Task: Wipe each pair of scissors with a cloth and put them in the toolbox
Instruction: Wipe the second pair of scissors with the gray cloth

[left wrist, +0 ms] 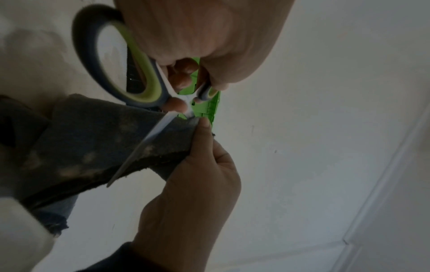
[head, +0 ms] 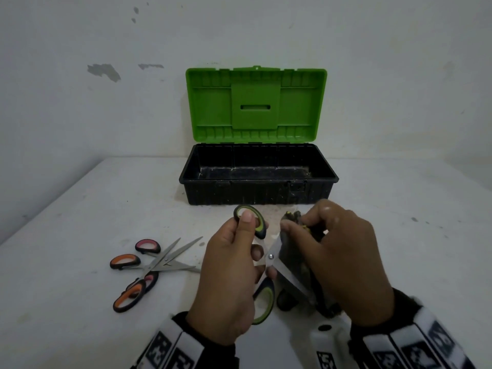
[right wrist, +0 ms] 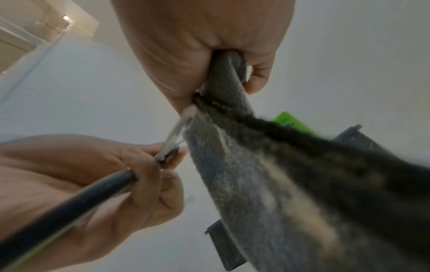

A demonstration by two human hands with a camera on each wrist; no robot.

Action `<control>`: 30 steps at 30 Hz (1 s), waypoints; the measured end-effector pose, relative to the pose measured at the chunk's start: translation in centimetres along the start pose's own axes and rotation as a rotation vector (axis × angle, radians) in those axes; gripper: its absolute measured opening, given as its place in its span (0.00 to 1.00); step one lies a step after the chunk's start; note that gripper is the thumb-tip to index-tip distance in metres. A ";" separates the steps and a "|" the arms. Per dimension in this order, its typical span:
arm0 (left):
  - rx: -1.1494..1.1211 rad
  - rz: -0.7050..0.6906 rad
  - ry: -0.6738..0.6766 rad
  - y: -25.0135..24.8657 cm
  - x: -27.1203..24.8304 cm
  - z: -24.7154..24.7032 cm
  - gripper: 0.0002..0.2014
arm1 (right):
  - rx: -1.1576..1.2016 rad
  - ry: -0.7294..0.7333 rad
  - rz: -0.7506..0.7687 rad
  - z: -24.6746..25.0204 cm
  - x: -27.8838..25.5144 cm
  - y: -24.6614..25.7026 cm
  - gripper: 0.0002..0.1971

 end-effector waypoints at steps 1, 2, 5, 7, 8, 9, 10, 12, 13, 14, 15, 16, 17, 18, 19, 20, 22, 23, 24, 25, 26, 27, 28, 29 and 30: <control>-0.012 0.009 0.013 0.0 0.1 0.1 0.19 | 0.028 0.007 0.007 0.0 -0.1 0.2 0.12; -0.023 0.015 0.028 -0.2 0.2 0.1 0.19 | 0.043 0.025 0.031 -0.1 -0.3 0.5 0.13; -0.014 0.009 0.058 -0.6 0.4 0.3 0.20 | 0.035 0.051 0.085 0.0 -0.9 1.5 0.15; -0.020 0.002 0.056 -0.7 0.4 0.2 0.19 | 0.047 0.029 0.042 0.1 -0.5 1.0 0.14; -0.022 0.000 0.057 -0.7 0.4 0.1 0.19 | 0.057 0.005 0.017 0.1 -0.1 0.7 0.13; -0.019 0.001 0.058 -0.7 0.4 0.1 0.19 | 0.065 -0.020 -0.009 0.1 0.3 0.4 0.13; -0.014 0.004 0.060 -0.6 0.4 0.1 0.19 | 0.073 -0.041 -0.037 0.1 0.6 0.0 0.13; -0.007 0.016 0.061 -0.4 0.3 0.0 0.20 | 0.074 -0.067 -0.085 0.0 1.2 -0.8 0.13; -0.007 0.025 0.057 -0.4 0.3 0.0 0.20 | 0.064 -0.075 -0.098 0.0 1.4 -1.0 0.14; -0.008 0.033 0.053 -0.3 0.3 0.0 0.20 | 0.054 -0.083 -0.109 0.1 1.6 -1.3 0.14; -0.006 0.040 0.053 -0.3 0.3 0.0 0.20 | 0.049 -0.094 -0.122 0.2 1.9 -1.5 0.14; -0.002 0.047 0.056 -0.2 0.4 0.0 0.20 | 0.047 -0.107 -0.143 0.3 2.1 -1.8 0.14; 0.001 0.057 0.063 -0.2 0.5 0.1 0.20 | 0.044 -0.125 -0.167 0.5 2.4 -2.2 0.14; -0.004 0.070 0.071 -0.2 0.5 0.2 0.20 | 0.039 -0.144 -0.196 0.7 2.6 -2.7 0.14; -0.014 0.084 0.077 -0.2 0.6 0.3 0.20 | 0.039 -0.160 -0.232 0.8 2.8 -3.3 0.14; -0.028 0.092 0.082 -0.2 0.6 0.6 0.20 | 0.054 -0.170 -0.276 0.9 2.9 -3.9 0.15; -0.061 0.101 0.086 -0.2 0.8 0.9 0.18 | 0.109 -0.171 -0.369 1.1 2.9 -4.8 0.16; -0.079 0.108 0.088 -0.1 0.8 1.1 0.17 | 0.141 -0.164 -0.415 1.1 2.7 -5.0 0.16; -0.093 0.113 0.092 0.0 0.9 1.2 0.16 | 0.178 -0.151 -0.461 1.1 2.5 -5.1 0.16; -0.097 0.114 0.098 0.0 1.0 1.3 0.15 | 0.217 -0.136 -0.510 1.1 2.2 -5.1 0.16; -0.091 0.107 0.104 0.1 1.0 1.3 0.14 | 0.252 -0.117 -0.559 1.0 1.9 -5.1 0.15; -0.075 0.094 0.107 0.1 1.0 1.2 0.14 | 0.283 -0.096 -0.602 0.8 1.5 -5.1 0.15; -0.052 0.081 0.108 0.1 0.9 1.1 0.14 | 0.308 -0.070 -0.632 0.6 1.2 -4.9 0.14; -0.029 0.073 0.108 0.2 0.8 1.0 0.15 | 0.326 -0.040 -0.654 0.4 1.0 -4.7 0.14; -0.012 0.071 0.108 0.3 0.7 0.9 0.15 | 0.344 -0.011 -0.670 0.2 0.7 -4.5 0.13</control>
Point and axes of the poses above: each hand's wrist, its own x-axis towards the middle knuckle, its own z-axis out of the back of the hand, y = z × x, the point moved 3 cm from there along x, towards the middle knuckle, and after that the axes turned 10 degrees about -y, right-handed, at the moved point
